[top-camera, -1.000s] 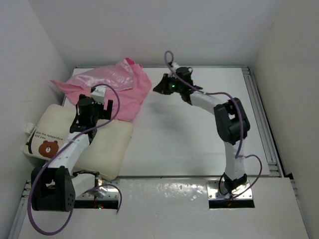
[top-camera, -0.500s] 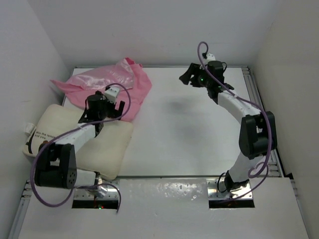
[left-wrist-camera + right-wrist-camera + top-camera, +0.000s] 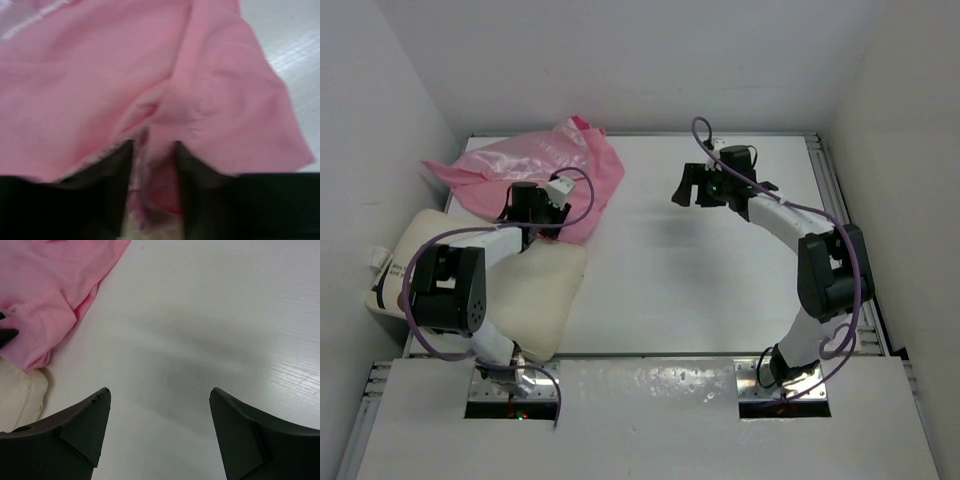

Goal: Put the pillow into the pillowcase

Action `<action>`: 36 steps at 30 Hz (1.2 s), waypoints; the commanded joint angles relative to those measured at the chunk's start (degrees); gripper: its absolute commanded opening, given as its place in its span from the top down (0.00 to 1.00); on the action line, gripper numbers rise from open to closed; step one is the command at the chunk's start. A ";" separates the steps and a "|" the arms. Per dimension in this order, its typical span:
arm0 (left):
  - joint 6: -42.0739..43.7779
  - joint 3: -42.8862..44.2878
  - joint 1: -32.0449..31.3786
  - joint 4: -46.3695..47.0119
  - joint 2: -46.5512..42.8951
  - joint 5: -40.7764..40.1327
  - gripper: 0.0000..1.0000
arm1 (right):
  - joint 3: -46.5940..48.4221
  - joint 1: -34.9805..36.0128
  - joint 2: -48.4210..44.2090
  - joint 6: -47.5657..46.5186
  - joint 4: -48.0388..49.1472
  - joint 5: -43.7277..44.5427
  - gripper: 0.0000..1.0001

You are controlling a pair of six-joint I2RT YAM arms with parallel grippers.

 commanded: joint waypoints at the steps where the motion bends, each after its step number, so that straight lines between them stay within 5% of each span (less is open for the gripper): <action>1: 0.37 4.27 -1.72 -6.62 -0.28 7.90 0.76 | 1.35 2.37 -0.74 -3.64 -1.26 -1.26 0.21; 3: 0.20 6.73 -3.74 -8.48 -0.28 9.74 1.00 | 2.49 2.38 -0.04 -3.20 -1.17 -1.26 0.21; 6: -0.77 14.54 -5.68 -10.86 0.42 7.83 1.00 | 3.64 2.12 0.14 -2.41 -0.04 -1.26 0.21; 15: 3.26 61.37 -10.51 -19.03 7.62 -2.72 1.00 | 5.83 -0.69 -4.68 -4.69 3.05 -2.49 0.21; 20: 4.85 83.32 -13.85 -21.42 12.11 -9.04 1.00 | 5.57 -1.66 -10.65 -8.20 10.24 -3.19 0.13; 24: 8.09 92.49 -17.79 -15.89 13.69 -20.34 1.00 | 5.57 -1.49 -14.00 -9.79 14.63 -3.01 0.05; 29: 18.64 96.21 -23.42 -2.52 14.58 -31.54 1.00 | 7.94 -1.40 -13.83 -6.03 20.26 -3.19 0.01; 33: 19.72 94.38 -25.28 -10.67 13.35 -33.58 1.00 | 10.32 -1.31 -10.76 0.04 24.22 -6.61 0.01; 36: 15.67 80.98 -25.46 -13.93 9.40 -34.63 1.00 | 9.97 -0.61 -8.22 5.58 27.56 -8.81 0.02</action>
